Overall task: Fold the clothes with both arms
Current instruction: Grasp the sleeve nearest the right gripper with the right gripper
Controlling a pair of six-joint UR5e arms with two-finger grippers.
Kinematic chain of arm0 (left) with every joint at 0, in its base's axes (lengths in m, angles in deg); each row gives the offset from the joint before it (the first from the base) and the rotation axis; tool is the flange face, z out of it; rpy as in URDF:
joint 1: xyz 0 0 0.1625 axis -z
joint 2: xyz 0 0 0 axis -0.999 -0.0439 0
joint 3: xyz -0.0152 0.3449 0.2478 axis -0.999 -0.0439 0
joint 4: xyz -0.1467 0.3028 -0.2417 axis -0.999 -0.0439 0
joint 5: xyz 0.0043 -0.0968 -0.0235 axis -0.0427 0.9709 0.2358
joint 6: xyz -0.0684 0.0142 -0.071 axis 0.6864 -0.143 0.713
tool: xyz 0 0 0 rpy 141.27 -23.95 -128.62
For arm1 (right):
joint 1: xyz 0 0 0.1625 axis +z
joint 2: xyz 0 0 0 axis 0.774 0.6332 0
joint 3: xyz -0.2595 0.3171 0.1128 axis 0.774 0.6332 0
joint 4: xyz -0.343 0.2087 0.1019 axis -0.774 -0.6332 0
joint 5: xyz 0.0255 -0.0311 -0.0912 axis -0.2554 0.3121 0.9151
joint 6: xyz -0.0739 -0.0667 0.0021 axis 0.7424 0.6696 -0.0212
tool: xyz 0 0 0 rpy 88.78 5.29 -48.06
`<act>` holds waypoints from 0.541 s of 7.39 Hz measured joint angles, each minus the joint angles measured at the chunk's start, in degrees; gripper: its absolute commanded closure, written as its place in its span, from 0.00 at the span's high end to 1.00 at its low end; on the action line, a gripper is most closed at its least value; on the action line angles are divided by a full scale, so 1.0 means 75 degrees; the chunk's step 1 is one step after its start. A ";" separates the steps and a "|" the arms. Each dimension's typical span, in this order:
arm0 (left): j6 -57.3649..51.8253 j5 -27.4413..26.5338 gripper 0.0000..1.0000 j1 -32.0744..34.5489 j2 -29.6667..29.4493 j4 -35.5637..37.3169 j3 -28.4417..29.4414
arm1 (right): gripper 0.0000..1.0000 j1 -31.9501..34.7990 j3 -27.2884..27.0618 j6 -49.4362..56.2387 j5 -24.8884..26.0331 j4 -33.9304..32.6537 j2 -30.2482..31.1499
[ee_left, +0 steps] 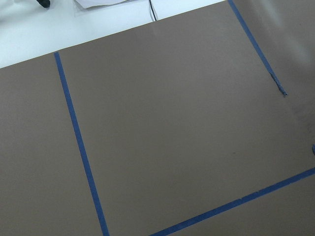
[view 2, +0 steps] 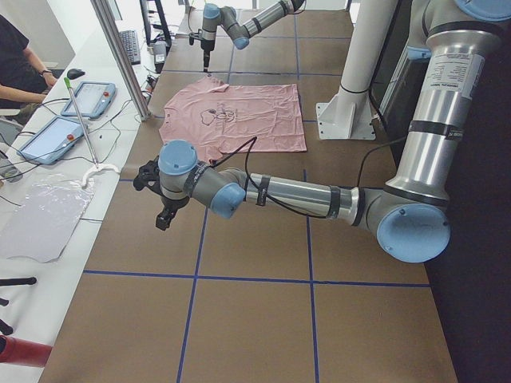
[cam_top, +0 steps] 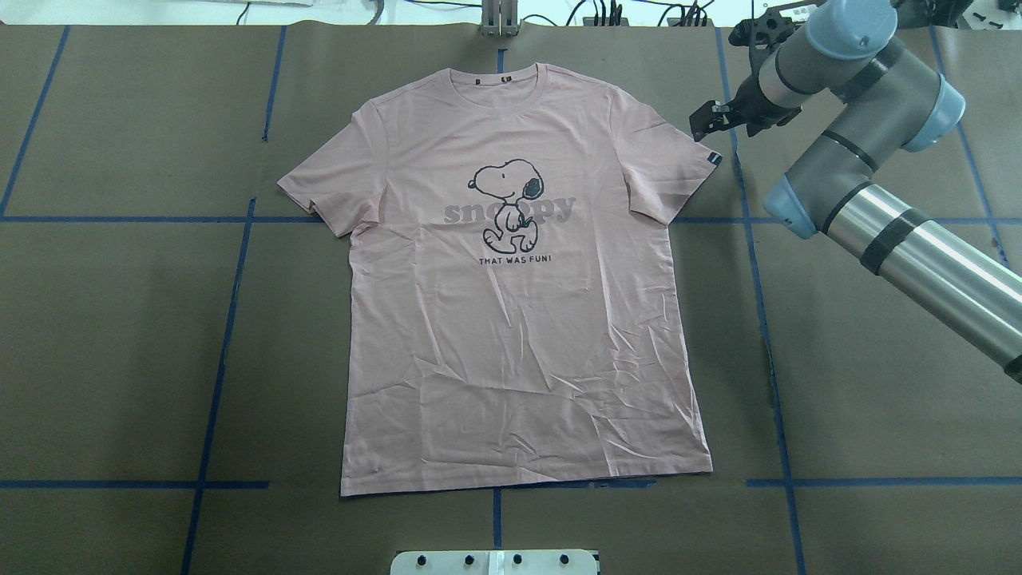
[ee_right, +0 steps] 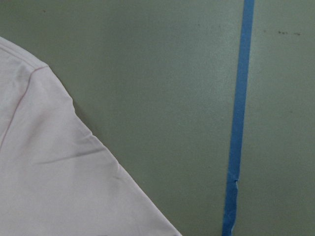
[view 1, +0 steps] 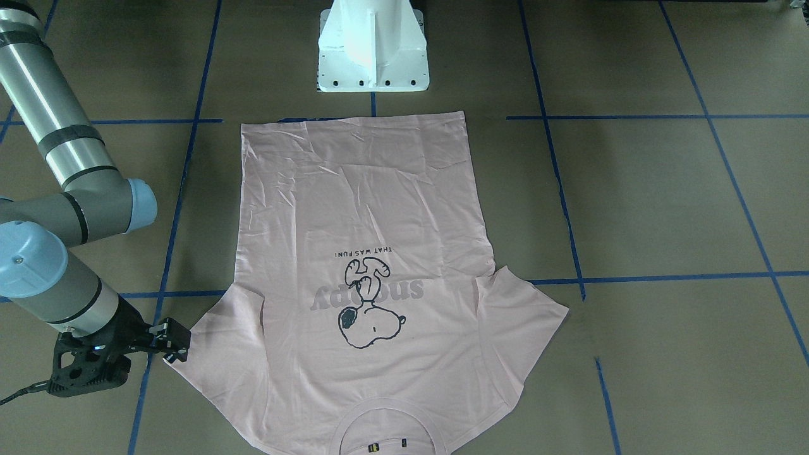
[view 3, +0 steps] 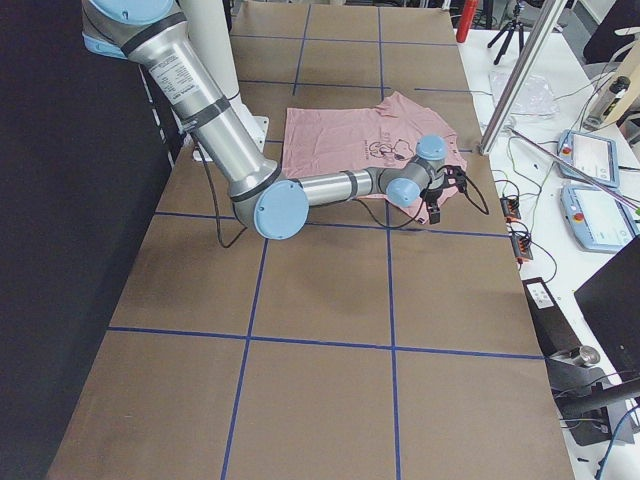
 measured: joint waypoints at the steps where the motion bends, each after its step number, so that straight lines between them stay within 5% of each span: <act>1: 0.0001 0.0003 1.00 0.0000 0.0000 0.0000 0.0005 | 0.99 -0.0106 0.0071 -0.0037 0.0145 0.0059 0.0003; 4: -0.0009 0.0012 1.00 0.0000 0.0000 0.0000 0.0009 | 0.85 -0.0272 0.0185 -0.0045 0.0369 0.0081 0.0019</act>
